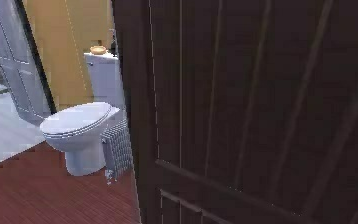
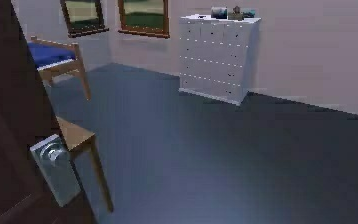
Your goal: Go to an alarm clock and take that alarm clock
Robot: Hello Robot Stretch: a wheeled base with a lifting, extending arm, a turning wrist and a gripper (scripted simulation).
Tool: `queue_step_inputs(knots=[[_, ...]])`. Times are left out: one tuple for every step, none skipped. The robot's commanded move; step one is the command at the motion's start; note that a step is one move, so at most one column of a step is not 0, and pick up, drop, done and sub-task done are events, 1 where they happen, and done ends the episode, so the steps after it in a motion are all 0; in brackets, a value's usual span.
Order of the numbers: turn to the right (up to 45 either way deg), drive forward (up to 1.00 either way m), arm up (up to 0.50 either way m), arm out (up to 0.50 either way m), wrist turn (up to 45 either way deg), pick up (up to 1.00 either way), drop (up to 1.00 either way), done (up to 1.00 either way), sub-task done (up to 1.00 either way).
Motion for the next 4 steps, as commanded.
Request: queue_step_inputs(knots=[[45.0,0.0,0.0,0.0,0.0,0.0,0.0,0.0,0.0],[45.0,0.0,0.0,0.0,0.0,0.0,0.0,0.0,0.0],[45.0,0.0,0.0,0.0,0.0,0.0,0.0,0.0,0.0],[30.0,0.0,0.0,0.0,0.0,0.0,0.0,0.0,0.0]])
